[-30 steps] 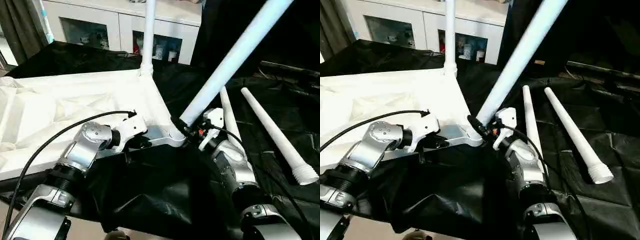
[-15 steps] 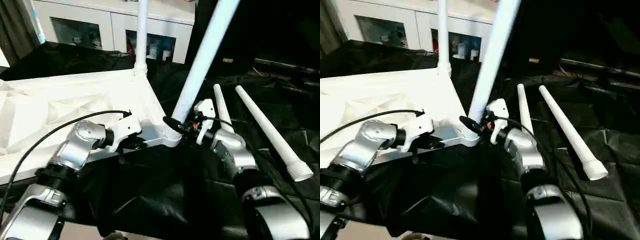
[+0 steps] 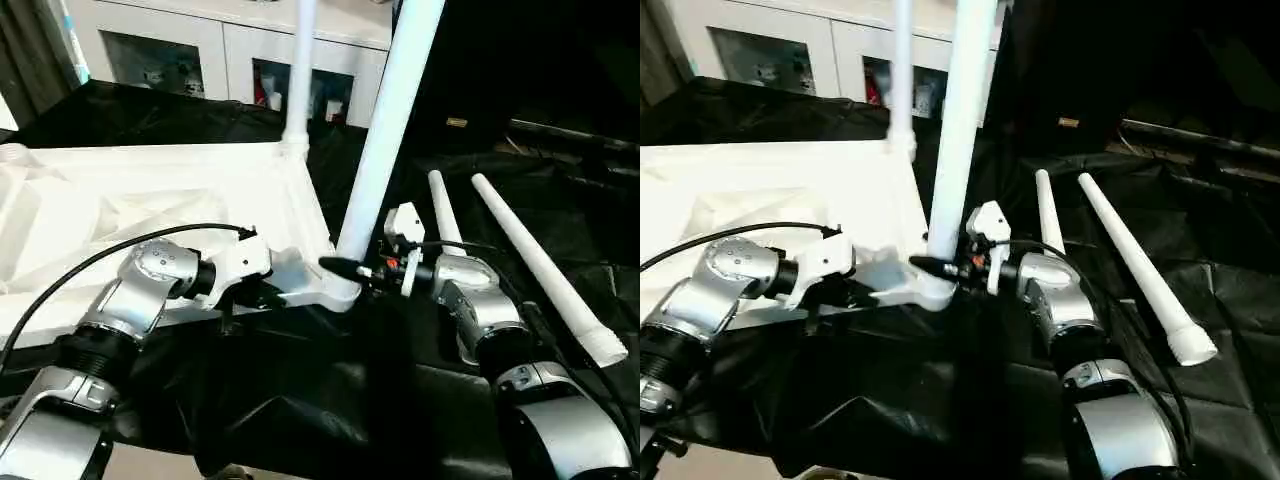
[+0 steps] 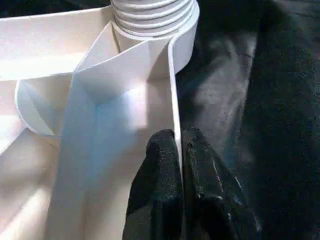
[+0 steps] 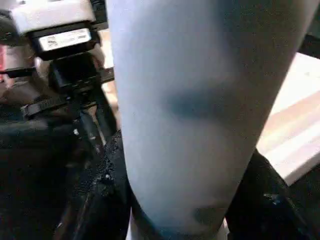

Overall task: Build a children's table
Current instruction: Insert table leg to table base, then rotate leg to tighten

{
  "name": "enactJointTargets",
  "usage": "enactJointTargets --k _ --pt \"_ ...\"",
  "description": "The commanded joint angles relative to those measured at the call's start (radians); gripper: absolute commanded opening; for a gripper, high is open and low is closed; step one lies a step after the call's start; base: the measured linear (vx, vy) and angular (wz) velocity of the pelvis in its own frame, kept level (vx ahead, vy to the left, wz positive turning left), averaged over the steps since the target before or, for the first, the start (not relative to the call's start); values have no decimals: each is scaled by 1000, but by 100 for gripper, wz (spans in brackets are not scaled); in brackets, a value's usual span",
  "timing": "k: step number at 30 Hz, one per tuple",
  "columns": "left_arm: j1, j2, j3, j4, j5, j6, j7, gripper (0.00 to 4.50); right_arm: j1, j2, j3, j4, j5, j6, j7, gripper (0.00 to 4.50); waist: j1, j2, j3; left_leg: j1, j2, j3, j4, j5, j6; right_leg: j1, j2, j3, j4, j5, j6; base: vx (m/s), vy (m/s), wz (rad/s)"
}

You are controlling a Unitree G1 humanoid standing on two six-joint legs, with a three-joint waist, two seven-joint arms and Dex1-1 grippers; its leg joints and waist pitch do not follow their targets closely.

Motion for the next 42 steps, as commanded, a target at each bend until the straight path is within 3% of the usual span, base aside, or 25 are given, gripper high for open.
enactJointTargets --k 1,6,9,10,12,13,15,16,18,20,21,24,25,27,28,30,32,34,35,37,42 --pt "-27 -24 -63 -10 -17 -48 -97 0 62 -13 61 96 -77 37 5 191 -1 28 -40 22 68 -15 -81 -194 21 22 -85 36 -65 39 -286 0 0 0" --pt "-49 -45 -46 20 -1 -34 -37 0 56 -2 31 111 -64 37 -51 191 -2 27 -39 24 68 -16 -83 -216 7 21 -87 38 -69 18 -285 0 0 0" --pt "-60 -59 -34 33 5 -11 5 0 45 10 9 130 -64 36 -138 191 -4 27 -35 25 68 -17 -88 -252 -3 18 -89 40 -75 -44 -277 0 0 0" --pt "-71 -74 -20 44 7 22 47 0 36 21 -7 148 -71 34 -239 191 -5 26 -31 29 67 -20 -93 -307 -24 14 -92 41 -85 -148 -262 0 0 0" --pt "-87 -92 -6 58 11 64 98 0 27 34 -23 166 -82 29 -361 191 -10 27 -26 32 67 -24 -98 -344 -52 6 -94 43 -92 -242 -240 0 0 0" --pt "-107 -111 7 78 21 107 158 0 21 49 -30 180 -101 30 -494 190 -13 22 -27 28 66 -28 -100 -362 -61 7 -97 43 -96 -300 -218 0 0 0" --pt "-120 -125 17 92 26 134 199 0 18 62 -38 183 -102 38 -552 190 -13 22 -27 26 65 -31 -102 -373 -67 5 -97 43 -102 -343 -190 0 0 0" --pt "-128 -134 24 102 28 150 224 0 15 72 -43 185 -103 45 -591 190 -11 23 -25 31 66 -30 -101 -384 -64 -3 -97 46 -106 -353 -184 0 0 0" --pt "-149 -160 40 130 36 186 293 0 6 99 -55 194 -102 69 -690 190 -10 23 -24 35 64 -28 -99 -388 -65 -11 -95 49 -107 -354 -184 0 0 0" --pt "-173 -189 51 166 49 218 369 0 -9 129 -73 211 -95 96 -794 190 -8 21 -26 30 64 -30 -99 -386 -58 -6 -98 49 -111 -367 -173 0 0 0" --pt "-186 -204 54 187 58 232 410 0 -20 145 -84 223 -89 108 -854 190 -8 27 -25 31 64 -28 -101 -380 -64 -10 -95 50 -109 -351 -172 0 0 0" --pt "-232 -278 64 258 81 273 553 0 -69 210 -137 283 -44 145 -1048 190 -7 23 -27 39 62 -26 -100 -381 -76 -16 -90 49 -108 -313 -166 0 0 0" --pt "-250 -318 68 284 82 290 615 0 -93 242 -157 305 -29 153 -1114 190 -5 23 -30 35 59 -24 -98 -371 -71 -13 -90 50 -106 -285 -164 0 0 0" --pt "-250 -318 68 284 82 290 615 0 -93 242 -157 305 -29 153 -1114 190 -1 24 -30 34 60 -24 -98 -349 -68 -12 -90 49 -103 -241 -165 0 0 0" --pt "-250 -318 68 284 82 290 615 0 -93 242 -157 305 -29 153 -1114 190 0 22 -32 24 60 -23 -98 -309 -54 -1 -88 48 -97 -168 -167 0 0 0" --pt "-256 -336 66 291 84 295 638 0 -101 253 -150 309 -38 152 -1137 190 0 23 -34 22 60 -22 -98 -268 -47 3 -85 45 -89 -95 -175 28 0 0" --pt "-272 -361 65 310 89 297 673 0 -115 275 -144 310 -54 150 -1173 190 2 33 -36 22 58 -21 -96 -241 -46 9 -85 44 -85 -44 -182 0 0 0" --pt "-285 -367 67 331 89 293 690 0 -121 286 -150 313 -61 148 -1193 190 1 28 -35 22 57 -20 -97 -243 -47 10 -84 44 -87 -42 -181 0 0 0" --pt "-292 -367 69 342 90 290 697 0 -123 291 -155 315 -63 148 -1201 190 2 35 -35 23 57 -21 -97 -251 -50 9 -84 44 -87 -51 -180 0 0 0" --pt "-300 -361 70 356 90 283 700 0 -125 296 -160 316 -66 145 -1209 190 -2 32 -32 25 59 -22 -101 -294 -58 8 -85 44 -94 -107 -172 0 0 0" --pt "-307 -354 70 374 93 275 703 0 -141 308 -169 321 -60 137 -1193 190 -1 33 -31 26 60 -23 -103 -313 -55 5 -88 47 -99 -145 -166 0 0 0"
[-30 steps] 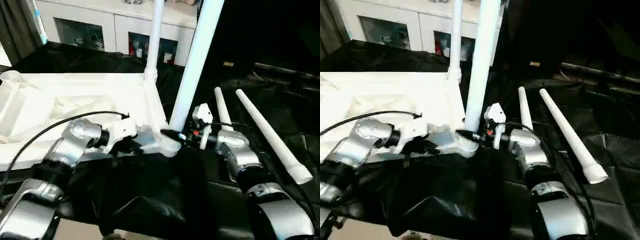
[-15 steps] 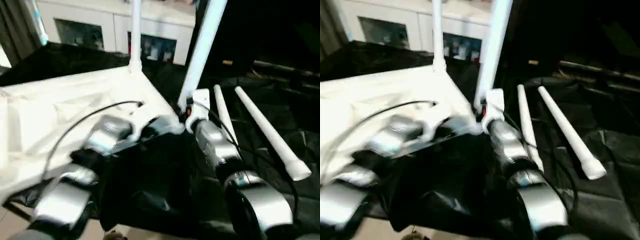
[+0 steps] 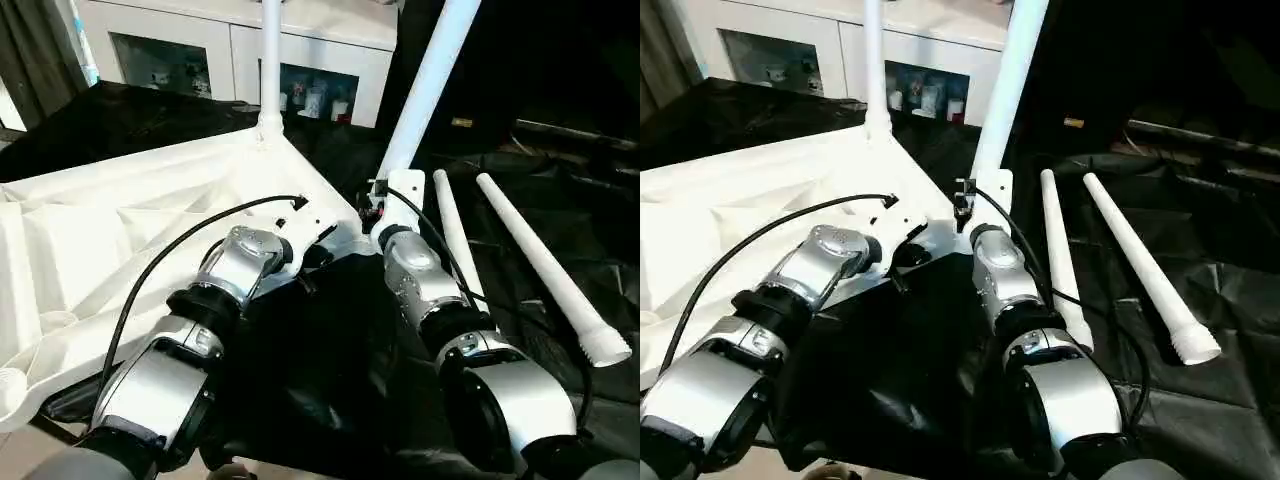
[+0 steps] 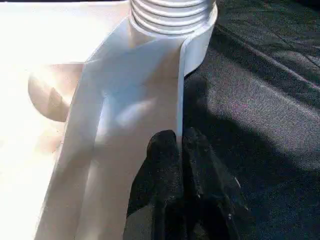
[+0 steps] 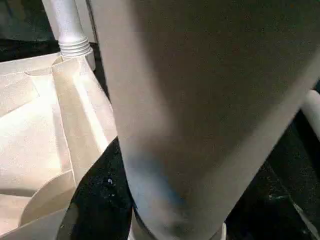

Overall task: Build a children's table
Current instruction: Rotate leg to tighten

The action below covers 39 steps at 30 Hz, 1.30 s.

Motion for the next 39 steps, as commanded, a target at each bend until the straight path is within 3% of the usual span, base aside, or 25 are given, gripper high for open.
enactJointTargets --k 1,6,11,15,16,18,19,22,23,24,25,26,27,28,32,35,39 --pt "-43 6 24 22 25 -5 112 0 55 71 13 113 17 77 39 190 -6 25 -37 21 62 -24 -89 -317 -50 2 -88 45 -89 -156 -164 0 0 0" --pt "-47 7 18 29 20 -18 97 0 44 76 1 116 15 83 49 190 -6 22 -36 19 62 -25 -91 -316 -48 2 -89 45 -92 -179 -161 0 0 0" --pt "-25 27 1 -17 4 -53 -16 0 26 54 35 107 -21 99 146 190 -10 22 -38 15 63 -26 -94 -302 -45 7 -90 44 -92 -174 -160 0 0 0" --pt "15 75 -30 -86 -6 -118 -142 0 17 8 85 103 -58 132 291 190 -16 22 -42 6 63 -25 -89 -213 -23 20 -89 40 -78 -39 -190 0 0 0" --pt "40 105 -42 -128 -16 -129 -212 0 16 -21 107 99 -72 155 384 190 -21 23 -46 6 63 -22 -82 -169 -5 25 -87 39 -71 41 -209 0 0 0" --pt "48 117 -46 -141 -19 -128 -233 0 16 -31 113 97 -75 163 421 190 -27 23 -46 4 61 -19 -78 -138 19 27 -88 39 -67 101 -231 0 0 0" --pt "73 155 -57 -186 -32 -129 -301 0 19 -65 134 88 -81 192 542 190 -30 20 -46 8 63 -18 -76 -125 28 27 -87 39 -65 119 -244 0 0 0" --pt "118 210 -70 -261 -64 -184 -423 0 29 -112 160 75 -93 221 698 190 -37 22 -47 2 65 -20 -72 -101 60 35 -87 36 -59 159 -268 0 0 0" --pt "122 216 -70 -268 -67 -183 -432 0 31 -117 163 72 -94 221 715 190 -38 23 -48 5 66 -19 -72 -96 61 33 -87 36 -58 169 -271 0 0 0" --pt "144 244 -72 -308 -81 -181 -478 0 42 -143 176 59 -97 223 810 190 -38 18 -49 9 68 -18 -69 -85 67 34 -87 35 -55 190 -283 0 0 0" --pt "157 261 -70 -329 -94 -198 -505 0 50 -159 183 49 -97 227 867 190 -39 19 -49 11 67 -15 -66 -76 78 33 -86 35 -55 208 -294 0 0 0" --pt "174 287 -66 -357 -112 -212 -544 0 69 -191 205 29 -95 226 978 190 -38 11 -49 12 68 -12 -64 -70 86 33 -82 33 -53 222 -302 0 0 0" --pt "181 298 -64 -370 -117 -213 -558 0 76 -203 213 20 -94 227 1019 190 -38 11 -49 12 68 -12 -64 -70 86 33 -82 33 -53 222 -302 0 0 0" --pt "187 308 -64 -381 -122 -218 -572 0 82 -213 221 13 -93 228 1053 190 -27 18 -48 12 72 -8 -61 -52 93 32 -78 30 -46 247 -308 0 0 0" --pt "209 349 -65 -422 -145 -225 -635 0 106 -252 244 -13 -93 215 1176 190 -18 14 -47 15 75 -5 -61 -72 83 28 -82 28 -47 202 -316 0 0 0" --pt "216 360 -62 -437 -149 -222 -645 0 117 -270 248 -34 -91 217 1234 190 -4 16 -43 20 76 -2 -66 -126 50 21 -84 30 -54 94 -300 0 0 0" --pt "209 362 -59 -422 -138 -229 -631 0 132 -272 253 -52 -93 210 1253 190 1 16 -43 24 78 6 -68 -157 14 17 -85 31 -59 23 -283 0 0 0"
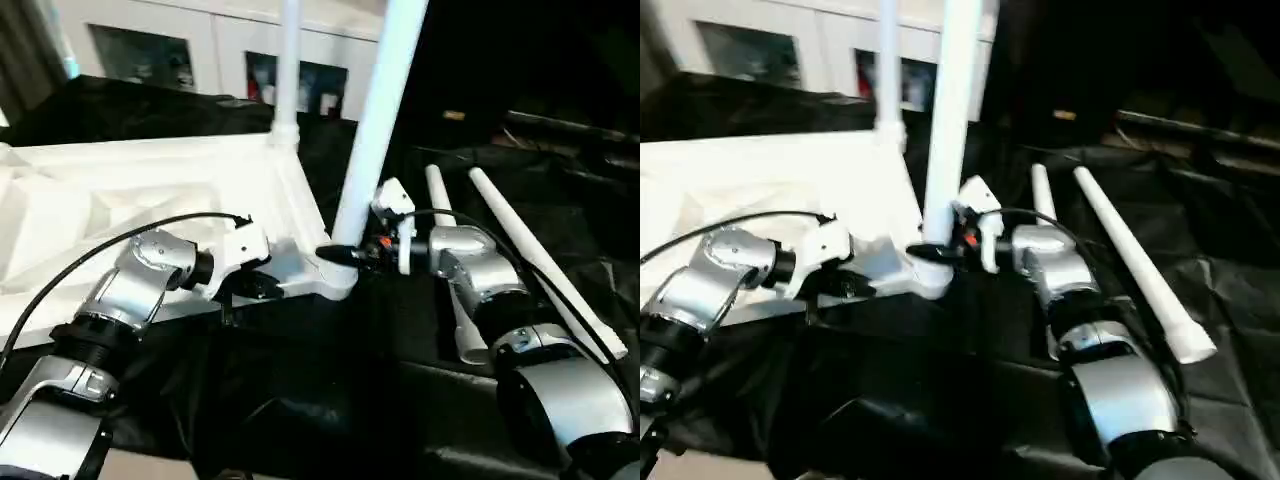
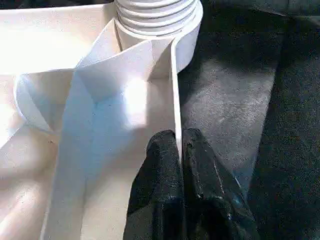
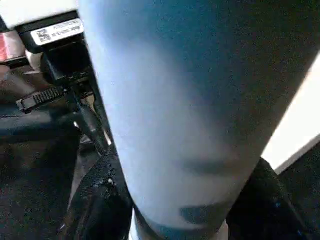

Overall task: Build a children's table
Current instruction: Rotate leg to tighten

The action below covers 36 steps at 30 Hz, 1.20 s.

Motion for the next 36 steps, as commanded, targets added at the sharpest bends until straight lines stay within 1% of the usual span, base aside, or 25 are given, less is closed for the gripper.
enactJointTargets --k 1,4,7,9,10,11,12,13,14,15,16,17,18,19,20,21,22,23,24,27,29,30,32,35,36 --pt "-21 -13 -14 -64 -41 -43 -76 0 83 -17 72 90 -65 93 14 190 5 22 -43 27 60 -17 -69 -154 1 22 -87 36 -54 22 -264 0 0 0" --pt "-23 -24 -14 -63 -35 -36 -61 0 103 -2 74 77 -69 91 -17 190 7 23 -46 25 57 -18 -68 -128 -2 25 -86 36 -49 62 -257 0 0 0" --pt "-28 -35 -13 -53 -25 -19 -28 0 110 12 62 79 -72 83 -86 190 5 23 -47 23 54 -17 -65 -105 5 25 -84 35 -46 106 -261 0 0 0" --pt "-39 -55 -7 -30 -19 -8 11 0 107 33 41 96 -77 73 -200 190 2 24 -41 26 55 -17 -72 -156 -7 20 -87 37 -54 34 -255 0 0 0" --pt "-51 -70 -3 -11 -11 11 43 0 104 46 27 106 -80 54 -282 190 -3 23 -35 31 54 -20 -78 -211 -29 16 -90 40 -66 -61 -245 0 0 0" --pt "-69 -93 -1 22 4 29 96 0 96 67 -3 122 -72 53 -390 190 -4 22 -34 31 53 -24 -81 -241 -39 16 -93 41 -70 -118 -237 0 0 0" --pt "-70 -94 -1 22 5 29 97 0 96 67 -4 122 -71 54 -392 190 -6 22 -34 32 54 -26 -83 -263 -51 15 -94 43 -74 -167 -227 0 0 0" --pt "-80 -106 -1 40 14 33 125 0 91 78 -21 130 -62 64 -441 190 -6 21 -33 33 54 -32 -86 -292 -63 15 -99 44 -82 -249 -206 0 0 0" --pt "-114 -143 1 95 39 59 207 0 76 107 -50 154 -52 83 -572 190 -9 22 -31 35 54 -31 -87 -314 -73 8 -97 46 -87 -294 -191 0 0 0" --pt "-124 -153 2 109 46 67 230 0 72 115 -57 160 -50 87 -607 190 -9 25 -32 42 54 -33 -88 -331 -87 1 -96 46 -89 -312 -183 0 0 0" --pt "-145 -177 4 140 60 87 282 0 64 132 -69 171 -48 92 -681 190 -9 22 -32 38 54 -36 -88 -345 -86 3 -98 45 -90 -327 -178 0 0 0" --pt "-167 -202 9 170 69 110 331 0 56 149 -82 182 -43 97 -751 190 -9 22 -32 38 53 -34 -88 -348 -86 2 -97 46 -92 -331 -173 0 0 0" --pt "-189 -230 15 201 76 137 383 0 46 169 -96 193 -36 102 -822 190 -9 27 -30 48 52 -31 -87 -364 -94 -11 -94 48 -96 -343 -170 0 0 0" --pt "-209 -260 21 230 80 155 431 0 37 189 -111 205 -26 105 -885 190 -5 25 -31 58 51 -30 -81 -393 -95 -18 -96 49 -101 -369 -167 0 0 0" --pt "-224 -286 26 254 84 168 473 0 27 207 -120 214 -20 101 -937 190 -1 33 -31 55 50 -34 -82 -397 -92 -16 -98 50 -101 -372 -163 0 0 0" --pt "-236 -307 29 274 89 175 502 0 19 223 -124 222 -20 97 -978 190 -3 28 -33 44 52 -35 -87 -375 -89 -8 -96 48 -98 -339 -157 0 0 0" --pt "-252 -347 32 303 94 185 547 0 5 255 -134 238 -14 96 -1040 190 -1 38 -33 46 51 -35 -89 -367 -94 -10 -92 46 -96 -304 -155 0 0 0" --pt "-254 -352 32 306 95 186 554 0 3 259 -136 241 -14 97 -1050 190 -2 33 -36 47 50 -33 -88 -363 -93 -9 -90 45 -96 -283 -154 0 0 0" --pt "-263 -381 31 320 102 193 583 0 -8 281 -150 255 -10 101 -1098 190 -1 31 -34 42 49 -32 -89 -358 -89 -6 -90 46 -94 -258 -156 0 0 0" --pt "-275 -406 30 343 104 196 614 0 -15 301 -160 269 -8 104 -1139 190 4 31 -37 38 48 -30 -87 -321 -71 0 -90 47 -89 -197 -157 0 0 0" --pt "-277 -410 30 349 104 195 620 0 -16 306 -160 271 -10 106 -1144 190 6 30 -39 35 48 -29 -86 -297 -66 4 -88 46 -85 -157 -158 0 0 0" --pt "-278 -411 29 357 104 193 622 0 -17 311 -163 273 -10 109 -1150 190 7 29 -40 31 47 -29 -86 -279 -62 8 -88 46 -82 -131 -159 0 0 0" --pt "-280 -409 29 368 105 188 622 0 -19 314 -169 274 -6 108 -1154 190 8 30 -41 29 46 -28 -85 -254 -54 12 -87 45 -80 -99 -158 0 0 0" --pt "-282 -407 31 375 107 184 622 0 -22 315 -176 276 -1 102 -1154 190 9 31 -38 30 47 -28 -86 -268 -55 11 -88 45 -83 -119 -159 0 0 0" --pt "-284 -405 35 383 110 179 620 0 -30 315 -168 279 -18 101 -1151 190 9 32 -39 32 48 -29 -88 -281 -59 10 -89 45 -85 -146 -156 0 0 0"
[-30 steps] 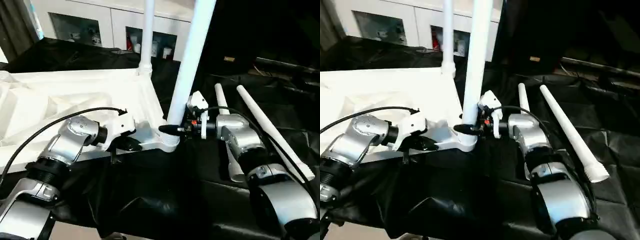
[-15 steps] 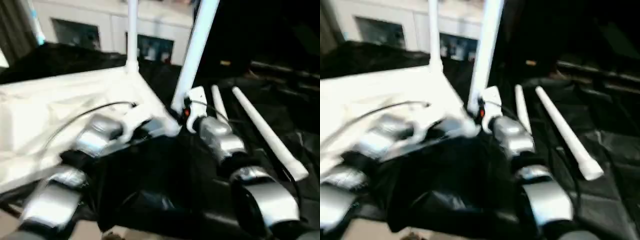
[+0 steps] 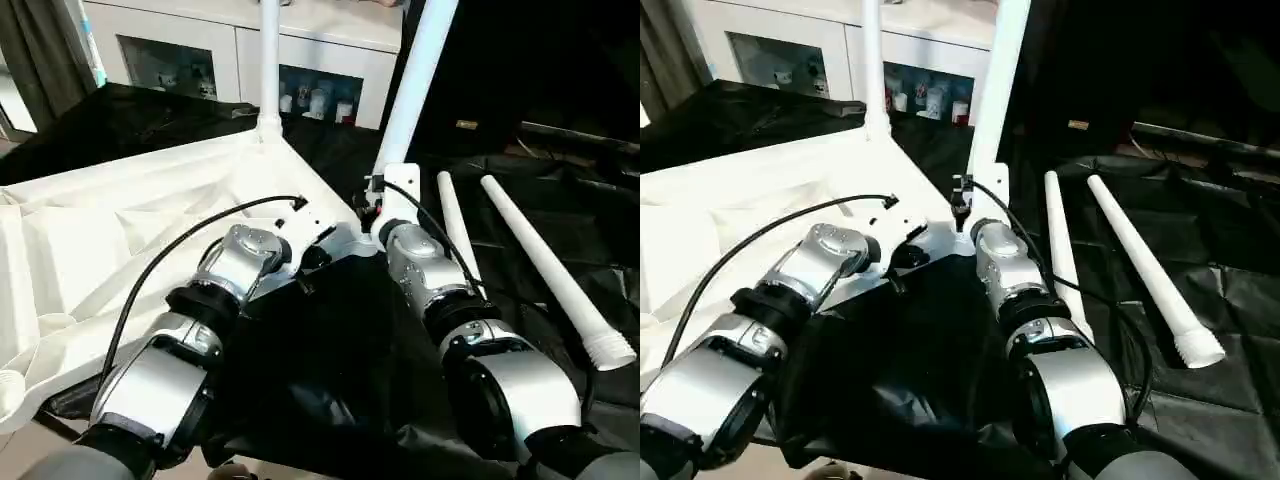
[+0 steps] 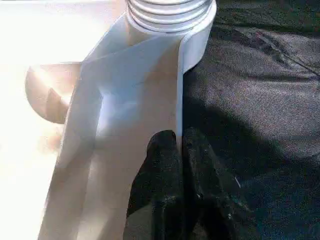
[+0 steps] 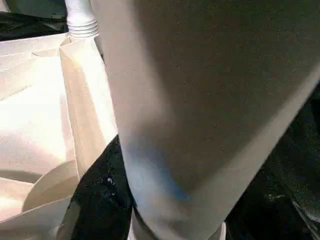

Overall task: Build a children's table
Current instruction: Rotate leg to tighten

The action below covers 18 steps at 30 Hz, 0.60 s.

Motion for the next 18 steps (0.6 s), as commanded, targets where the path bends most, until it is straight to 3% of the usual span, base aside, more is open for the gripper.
enactJointTargets --k 1,2,3,8,10,13,15,16,17,18 --pt "-41 -27 12 15 14 -21 84 0 60 83 33 135 -9 91 29 190 -10 22 -36 21 51 -30 -81 -300 -56 1 -87 44 -86 -175 -161 0 0 0" --pt "-41 -26 13 15 14 -21 84 0 58 83 35 135 -11 90 35 190 -10 22 -36 21 52 -30 -82 -306 -58 0 -87 44 -87 -184 -159 0 0 0" --pt "-42 -26 13 17 14 -21 83 0 55 85 27 135 -6 87 45 225 -10 22 -36 22 52 -30 -82 -315 -60 -1 -88 44 -88 -197 -157 0 0 0" --pt "-37 -14 15 9 8 -43 65 0 36 83 10 127 3 93 57 265 -14 22 -35 20 52 -33 -86 -337 -63 -3 -88 45 -92 -236 -150 0 0 0" --pt "-32 -9 14 -1 8 -60 56 0 33 80 10 124 1 90 66 293 -18 20 -38 12 53 -35 -87 -293 -60 4 -88 42 -86 -186 -151 0 0 0" --pt "-5 14 4 -69 -2 -87 -8 0 28 64 1 89 22 69 147 310 -19 20 -37 13 53 -32 -83 -288 -48 4 -90 44 -86 -165 -163 0 0 0" --pt "2 21 2 -90 -6 -81 -25 0 28 57 0 77 27 63 174 337 -22 19 -42 9 55 -31 -81 -247 -36 11 -90 43 -78 -108 -174 0 0 0" --pt "14 29 -1 -112 -9 -85 -43 0 33 48 7 62 27 57 206 337 -22 15 -45 5 53 -27 -72 -174 -15 15 -87 41 -66 4 -195 0 0 0" --pt "26 39 -6 -136 -12 -91 -64 0 40 36 16 42 24 52 246 355 -21 16 -47 4 52 -26 -70 -149 -5 17 -87 40 -63 40 -200 0 0 0" --pt "42 52 -13 -162 -17 -117 -95 0 52 20 29 17 21 48 293 355 -22 9 -51 2 50 -22 -63 -94 13 21 -84 39 -55 122 -212 0 0 0"
